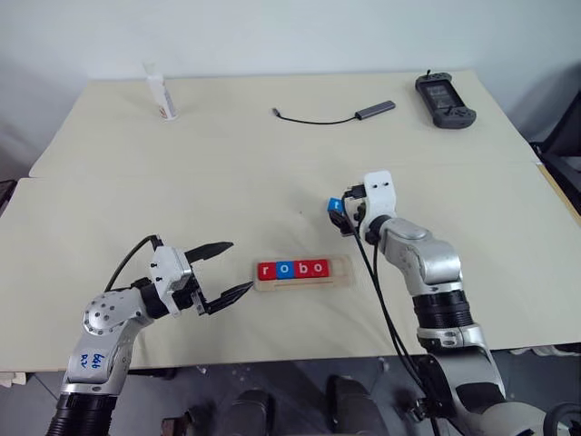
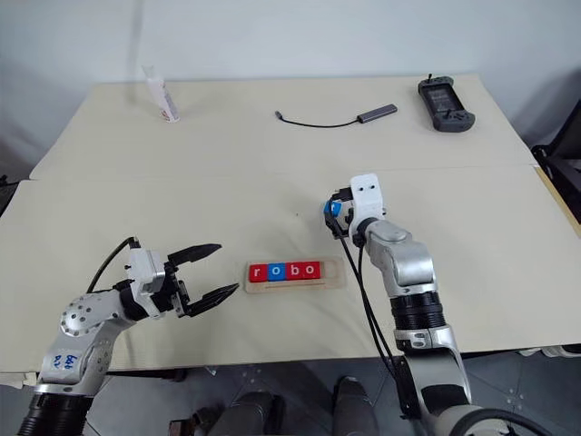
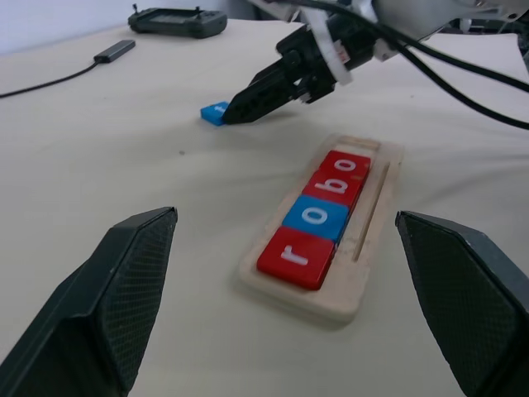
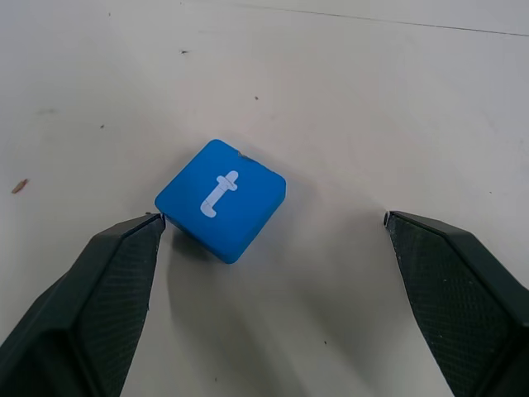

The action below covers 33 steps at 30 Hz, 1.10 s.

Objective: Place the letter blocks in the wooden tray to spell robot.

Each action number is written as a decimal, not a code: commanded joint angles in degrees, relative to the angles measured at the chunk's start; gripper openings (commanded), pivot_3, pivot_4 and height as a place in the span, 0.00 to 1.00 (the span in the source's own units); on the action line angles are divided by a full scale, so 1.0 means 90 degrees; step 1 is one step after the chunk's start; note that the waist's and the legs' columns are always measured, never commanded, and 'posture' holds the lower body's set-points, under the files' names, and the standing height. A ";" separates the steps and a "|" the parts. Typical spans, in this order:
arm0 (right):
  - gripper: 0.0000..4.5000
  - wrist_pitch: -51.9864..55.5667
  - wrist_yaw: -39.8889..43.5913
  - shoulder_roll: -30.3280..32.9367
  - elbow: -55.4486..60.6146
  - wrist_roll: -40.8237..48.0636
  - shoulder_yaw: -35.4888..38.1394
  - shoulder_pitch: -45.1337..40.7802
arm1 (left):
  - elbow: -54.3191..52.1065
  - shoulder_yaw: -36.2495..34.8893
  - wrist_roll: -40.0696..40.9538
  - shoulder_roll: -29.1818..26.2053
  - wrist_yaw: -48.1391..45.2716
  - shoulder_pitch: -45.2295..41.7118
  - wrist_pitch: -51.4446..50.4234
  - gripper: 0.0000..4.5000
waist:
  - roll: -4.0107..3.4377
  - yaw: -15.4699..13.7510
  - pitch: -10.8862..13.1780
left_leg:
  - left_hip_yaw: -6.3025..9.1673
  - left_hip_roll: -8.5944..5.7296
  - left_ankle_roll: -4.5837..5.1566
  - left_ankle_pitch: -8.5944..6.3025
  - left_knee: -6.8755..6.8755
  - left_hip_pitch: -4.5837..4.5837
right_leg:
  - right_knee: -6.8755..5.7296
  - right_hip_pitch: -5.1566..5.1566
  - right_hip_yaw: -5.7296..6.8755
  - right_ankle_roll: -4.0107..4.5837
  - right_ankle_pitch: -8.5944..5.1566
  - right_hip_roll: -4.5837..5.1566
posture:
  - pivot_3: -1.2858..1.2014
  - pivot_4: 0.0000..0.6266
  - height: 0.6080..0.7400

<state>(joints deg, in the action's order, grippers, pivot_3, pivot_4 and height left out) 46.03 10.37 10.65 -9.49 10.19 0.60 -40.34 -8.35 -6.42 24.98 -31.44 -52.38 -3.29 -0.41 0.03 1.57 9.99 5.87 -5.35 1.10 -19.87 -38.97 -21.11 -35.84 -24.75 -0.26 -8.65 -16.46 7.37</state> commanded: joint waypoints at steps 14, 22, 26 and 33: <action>0.99 0.0436 -0.0797 -0.0969 0.0051 -0.0245 -0.0024 -0.0301 | -0.0192 -0.0052 0.0088 -0.0137 -0.0141 -0.0130 -0.0057 1.00 | -0.0003 0.0030 -0.0002 | -0.0005 0.0003 -0.0005 -0.0001 0.0004 -0.0005 | -0.0011 -0.0021 -0.0006 0.0003 -0.0002 -0.0004 | 0.52 0.24 1.00; 0.95 -0.0296 -0.0982 -0.0977 -0.0752 -0.0517 -0.0051 -0.0466 | -0.0159 -0.0043 0.0065 -0.0117 -0.0206 -0.0174 -0.0051 1.00 | -0.0004 0.0024 -0.0002 | -0.0006 0.0001 -0.0005 0.0000 0.0001 -0.0004 | -0.0012 -0.0017 -0.0005 0.0003 -0.0001 -0.0003 | 0.52 0.24 1.00; 0.72 -0.0303 -0.0900 -0.0966 -0.0674 -0.0497 -0.0073 -0.0386 | -0.0146 -0.0049 0.0063 -0.0108 -0.0212 -0.0163 -0.0036 1.00 | -0.0004 0.0029 -0.0003 | -0.0006 0.0002 -0.0005 0.0000 0.0001 -0.0003 | -0.0012 -0.0017 -0.0006 0.0003 -0.0001 -0.0004 | 0.52 0.24 1.00; 0.33 -0.0096 -0.0668 -0.0721 -0.0169 -0.0512 -0.0034 -0.0191 | -0.0108 -0.0020 0.0064 -0.0071 -0.0269 -0.0161 0.0011 1.00 | -0.0005 0.0040 -0.0003 | -0.0006 0.0004 -0.0005 0.0000 0.0010 -0.0005 | -0.0012 -0.0025 -0.0005 0.0004 -0.0002 -0.0005 | 0.52 0.24 1.00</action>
<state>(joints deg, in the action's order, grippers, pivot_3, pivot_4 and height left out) 44.16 3.69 3.42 -12.99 5.36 0.28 -43.01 -8.49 -6.30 25.04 -32.14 -54.58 -4.37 -1.19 -0.01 1.93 9.97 5.82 -5.32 1.06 -19.88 -38.88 -21.15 -35.94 -24.98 -0.30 -8.61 -16.48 7.34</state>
